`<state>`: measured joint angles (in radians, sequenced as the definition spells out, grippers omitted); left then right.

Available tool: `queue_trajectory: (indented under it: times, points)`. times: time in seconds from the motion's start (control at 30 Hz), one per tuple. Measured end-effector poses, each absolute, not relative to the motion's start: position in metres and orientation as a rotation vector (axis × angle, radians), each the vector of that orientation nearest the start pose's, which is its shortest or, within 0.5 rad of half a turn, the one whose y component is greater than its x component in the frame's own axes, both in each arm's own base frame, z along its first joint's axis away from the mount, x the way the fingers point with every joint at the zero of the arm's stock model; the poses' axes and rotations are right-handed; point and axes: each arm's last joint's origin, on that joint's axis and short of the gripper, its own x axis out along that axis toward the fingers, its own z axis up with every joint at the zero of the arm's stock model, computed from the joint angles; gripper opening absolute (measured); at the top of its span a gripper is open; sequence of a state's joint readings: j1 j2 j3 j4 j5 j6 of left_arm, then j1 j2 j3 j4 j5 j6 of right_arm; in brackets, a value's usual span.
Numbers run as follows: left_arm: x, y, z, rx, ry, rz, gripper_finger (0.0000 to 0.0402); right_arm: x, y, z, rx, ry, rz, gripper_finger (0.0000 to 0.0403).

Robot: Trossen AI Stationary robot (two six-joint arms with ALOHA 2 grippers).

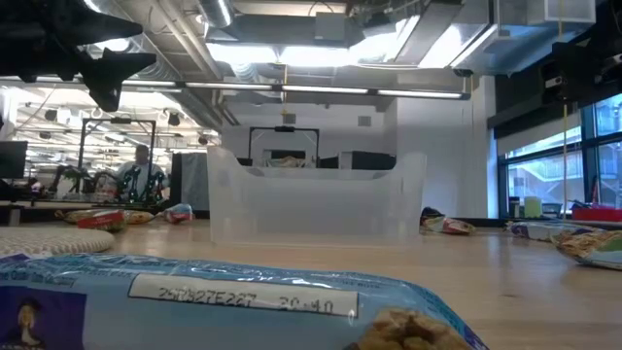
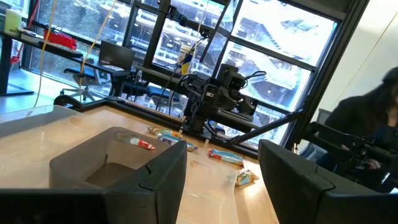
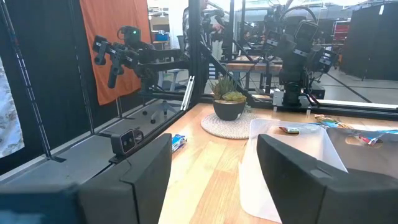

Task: Pick and place Granola Bars by type

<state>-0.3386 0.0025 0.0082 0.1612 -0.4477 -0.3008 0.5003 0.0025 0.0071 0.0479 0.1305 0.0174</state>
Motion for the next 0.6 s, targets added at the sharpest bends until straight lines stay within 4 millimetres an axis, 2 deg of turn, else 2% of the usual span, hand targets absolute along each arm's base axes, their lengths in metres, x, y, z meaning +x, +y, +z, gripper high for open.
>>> queue_trajectory:
  times: [0.6]
  points:
    - [0.0921,-0.0191,0.1812,-0.364,-0.17,0.085,0.0192,0.087,0.0433,0.1703,0.037,-0.046,0.37,0.0239]
